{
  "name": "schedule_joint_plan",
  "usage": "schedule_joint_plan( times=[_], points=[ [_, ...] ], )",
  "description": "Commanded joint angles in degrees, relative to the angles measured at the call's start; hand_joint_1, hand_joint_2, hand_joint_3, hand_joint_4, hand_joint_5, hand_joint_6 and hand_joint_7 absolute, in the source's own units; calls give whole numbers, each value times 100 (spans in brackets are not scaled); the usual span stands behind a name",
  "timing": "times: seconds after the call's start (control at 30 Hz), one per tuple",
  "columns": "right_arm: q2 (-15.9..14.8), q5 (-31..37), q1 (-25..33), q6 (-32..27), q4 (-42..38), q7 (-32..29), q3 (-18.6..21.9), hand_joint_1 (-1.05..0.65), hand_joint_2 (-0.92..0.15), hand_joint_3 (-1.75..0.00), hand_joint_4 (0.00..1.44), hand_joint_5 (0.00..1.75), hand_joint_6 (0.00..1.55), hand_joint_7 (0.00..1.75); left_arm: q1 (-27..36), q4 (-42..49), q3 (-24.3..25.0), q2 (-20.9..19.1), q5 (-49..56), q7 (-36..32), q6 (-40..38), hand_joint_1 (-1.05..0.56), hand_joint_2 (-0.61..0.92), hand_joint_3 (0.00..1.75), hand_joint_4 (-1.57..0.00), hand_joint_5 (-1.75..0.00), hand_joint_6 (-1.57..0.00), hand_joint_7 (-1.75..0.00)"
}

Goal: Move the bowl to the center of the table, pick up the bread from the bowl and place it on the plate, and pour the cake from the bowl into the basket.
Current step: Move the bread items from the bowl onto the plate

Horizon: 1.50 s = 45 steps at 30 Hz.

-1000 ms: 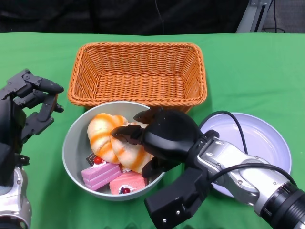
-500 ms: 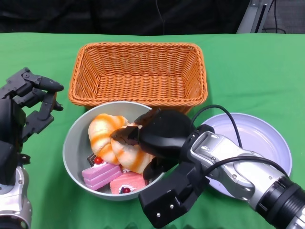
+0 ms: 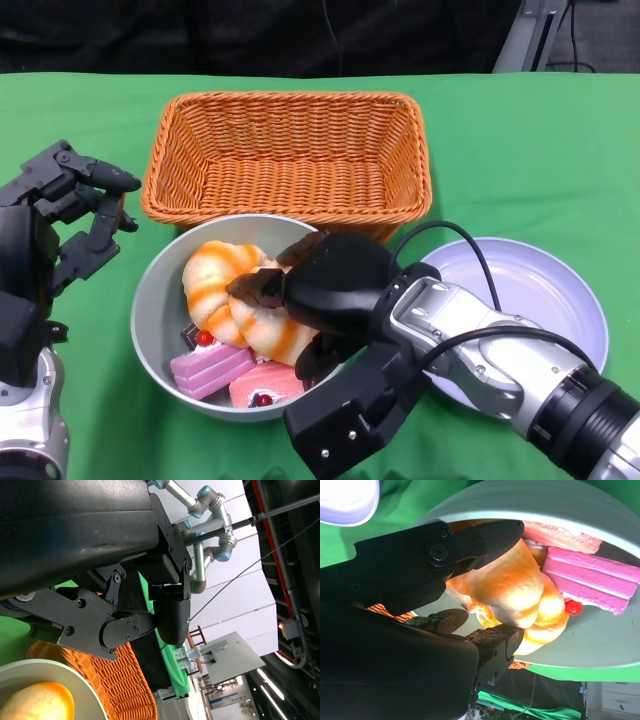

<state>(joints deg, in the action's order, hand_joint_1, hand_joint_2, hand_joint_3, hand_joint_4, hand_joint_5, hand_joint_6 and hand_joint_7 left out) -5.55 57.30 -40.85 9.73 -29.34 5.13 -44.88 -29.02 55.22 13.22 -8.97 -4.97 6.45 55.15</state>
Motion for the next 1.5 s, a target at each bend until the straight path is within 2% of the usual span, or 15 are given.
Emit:
schedule_joint_plan(
  times=[0.03, 0.27, 0.3, 0.4, 0.47, 0.73, 1.07, 1.3, 1.4, 1.5],
  points=[
    [-26, 24, 167, 8, -345, 153, -190, -87, -92, -2, 54, 5, 48, 1, 9, -87, 22, -41, 7, -105, 68, -12, 76, 73, -85, -150, -86, -116],
    [20, -131, 221, 135, -563, -18, -192, -72, -87, 0, 66, 10, 60, 4, 29, -182, 14, -13, 28, -181, 48, -13, 74, 75, -86, -149, -87, -116],
    [24, -164, 238, 152, -588, -56, -194, -65, -87, 0, 66, 10, 62, 4, 35, -188, 13, -12, 28, -181, 51, -13, 74, 75, -86, -149, -87, -116],
    [-8, -230, 269, 269, -670, -192, -231, -27, -89, -1, 69, 12, 66, 3, 43, -202, 10, -15, 51, -198, 56, -12, 74, 76, -86, -149, -86, -117],
    [-40, -174, 281, 349, -727, -378, -280, -18, -89, -1, 70, 13, 68, 3, 50, -213, 5, -23, 76, -216, 54, -13, 74, 76, -86, -149, -86, -117],
    [-45, -124, 268, 428, -892, -783, -361, -15, -87, 0, 71, 15, 75, 2, 46, -207, 20, -16, 10, -164, 38, -11, 73, 78, -86, -149, -86, -118],
    [43, -215, 250, 534, -1151, -972, -362, -10, -85, 0, 68, 20, 79, 1, 58, -220, 17, -20, 39, -199, 21, -12, 73, 78, -87, -148, -85, -117],
    [108, -219, 138, 864, -1537, -1529, -338, -11, -88, -1, 73, 27, 82, 1, 48, -189, 15, -21, 13, -153, 74, -12, 74, 77, -87, -147, -86, -114],
    [150, -255, 82, 1064, -1777, -1826, -302, -12, -85, 0, 77, 31, 84, 2, 55, -204, 2, -38, 100, -233, 82, -12, 74, 76, -88, -148, -87, -115],
    [178, -261, 39, 1172, -1938, -2003, -296, -11, -84, 0, 74, 41, 86, 1, 55, -204, 1, -40, 123, -252, 88, -12, 73, 77, -87, -148, -87, -115]
  ],
)
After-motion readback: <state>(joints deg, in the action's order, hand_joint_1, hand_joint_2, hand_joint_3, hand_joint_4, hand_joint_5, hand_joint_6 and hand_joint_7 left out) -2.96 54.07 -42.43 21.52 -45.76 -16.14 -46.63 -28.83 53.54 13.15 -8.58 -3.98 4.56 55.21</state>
